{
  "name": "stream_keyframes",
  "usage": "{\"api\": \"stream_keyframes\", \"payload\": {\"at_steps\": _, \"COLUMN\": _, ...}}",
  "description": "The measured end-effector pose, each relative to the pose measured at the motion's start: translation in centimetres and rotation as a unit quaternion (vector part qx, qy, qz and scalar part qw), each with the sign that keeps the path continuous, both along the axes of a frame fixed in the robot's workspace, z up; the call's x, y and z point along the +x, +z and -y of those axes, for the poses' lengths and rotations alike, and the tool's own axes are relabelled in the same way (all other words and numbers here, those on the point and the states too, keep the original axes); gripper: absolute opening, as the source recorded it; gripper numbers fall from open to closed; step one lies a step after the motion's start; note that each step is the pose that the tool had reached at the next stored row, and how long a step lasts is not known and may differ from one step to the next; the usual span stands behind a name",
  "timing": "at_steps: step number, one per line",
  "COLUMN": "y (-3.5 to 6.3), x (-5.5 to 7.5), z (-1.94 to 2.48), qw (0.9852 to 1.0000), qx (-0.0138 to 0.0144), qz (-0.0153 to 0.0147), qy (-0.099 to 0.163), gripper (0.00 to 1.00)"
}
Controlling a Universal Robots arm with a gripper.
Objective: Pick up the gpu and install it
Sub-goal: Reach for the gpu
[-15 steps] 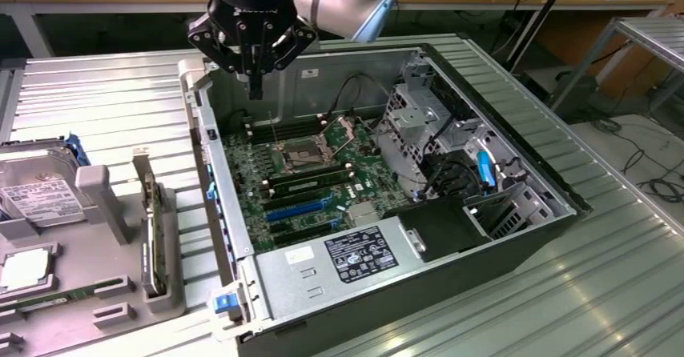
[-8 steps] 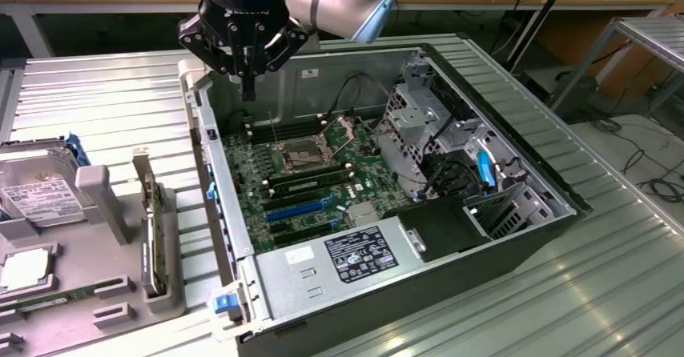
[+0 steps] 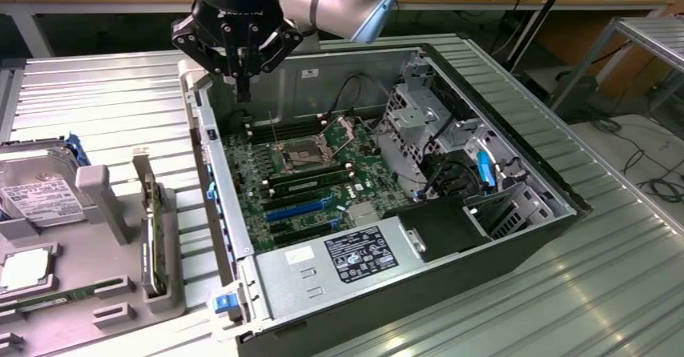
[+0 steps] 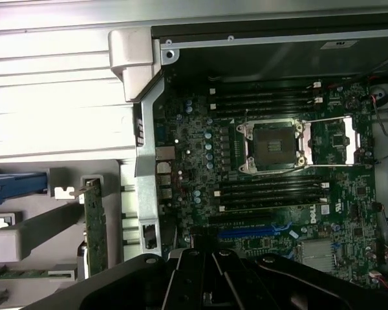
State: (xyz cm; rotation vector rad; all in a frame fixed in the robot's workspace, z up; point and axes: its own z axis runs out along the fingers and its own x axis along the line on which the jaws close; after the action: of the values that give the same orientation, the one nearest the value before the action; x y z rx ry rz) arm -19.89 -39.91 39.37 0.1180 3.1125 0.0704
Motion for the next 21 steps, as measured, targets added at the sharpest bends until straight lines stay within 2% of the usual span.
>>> {"api": "stream_keyframes", "payload": {"at_steps": 21, "y": -0.14, "x": -1.2, "z": 0.0, "qw": 1.0, "qx": 0.0, "qz": 0.0, "qy": 0.0, "gripper": 0.11}}
